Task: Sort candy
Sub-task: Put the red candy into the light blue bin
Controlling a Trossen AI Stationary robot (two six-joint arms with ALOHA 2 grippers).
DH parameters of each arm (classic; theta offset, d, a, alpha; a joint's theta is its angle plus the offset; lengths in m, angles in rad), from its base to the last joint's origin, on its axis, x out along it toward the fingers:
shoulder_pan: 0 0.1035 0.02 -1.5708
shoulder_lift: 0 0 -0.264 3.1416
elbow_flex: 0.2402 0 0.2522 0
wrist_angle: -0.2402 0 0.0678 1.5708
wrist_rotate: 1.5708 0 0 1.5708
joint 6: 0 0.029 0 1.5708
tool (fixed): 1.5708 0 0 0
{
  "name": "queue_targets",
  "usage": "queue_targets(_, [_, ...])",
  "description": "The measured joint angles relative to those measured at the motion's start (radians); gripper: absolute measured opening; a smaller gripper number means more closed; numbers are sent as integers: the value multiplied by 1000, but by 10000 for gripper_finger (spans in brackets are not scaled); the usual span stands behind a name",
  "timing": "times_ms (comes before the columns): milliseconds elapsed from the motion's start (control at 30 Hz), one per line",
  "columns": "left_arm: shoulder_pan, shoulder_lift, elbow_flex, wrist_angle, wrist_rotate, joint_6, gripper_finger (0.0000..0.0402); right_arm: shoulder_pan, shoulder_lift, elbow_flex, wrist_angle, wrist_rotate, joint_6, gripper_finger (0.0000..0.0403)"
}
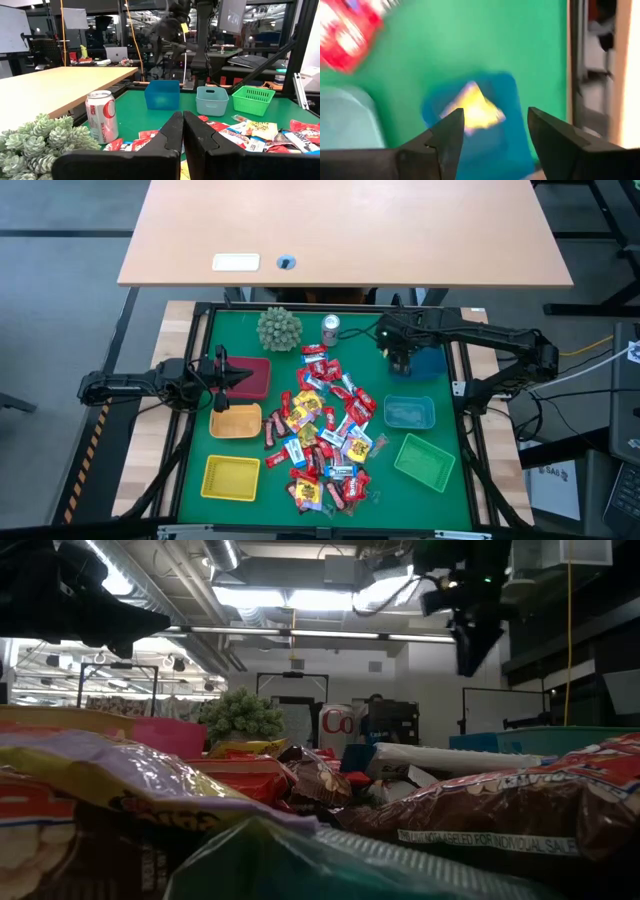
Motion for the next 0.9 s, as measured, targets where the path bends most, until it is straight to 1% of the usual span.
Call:
queue_targets(167, [0, 0, 0, 0, 0, -1, 1, 0, 2, 0, 199, -151, 10, 222])
queue_targets(233, [0, 0, 0, 0, 0, -2, 1, 1, 11, 0, 283, -180, 4, 221])
queue_targets(333, [0, 0, 0, 0, 0, -2, 1, 1, 36, 0, 387, -193, -15, 221])
queue_targets(433, [0, 0, 0, 0, 0, -2, 1, 1, 79, 0, 452, -240, -70, 221])
queue_targets(633, [0, 0, 0, 0, 0, -2, 1, 1, 197, 0, 571, -408, -130, 221])
queue_targets(767, [0, 0, 0, 0, 0, 2, 1, 2, 287, 0, 657, -444, -161, 221])
queue_targets(900, [0, 0, 0, 0, 0, 2, 1, 2, 373, 0, 730, -445, -204, 221])
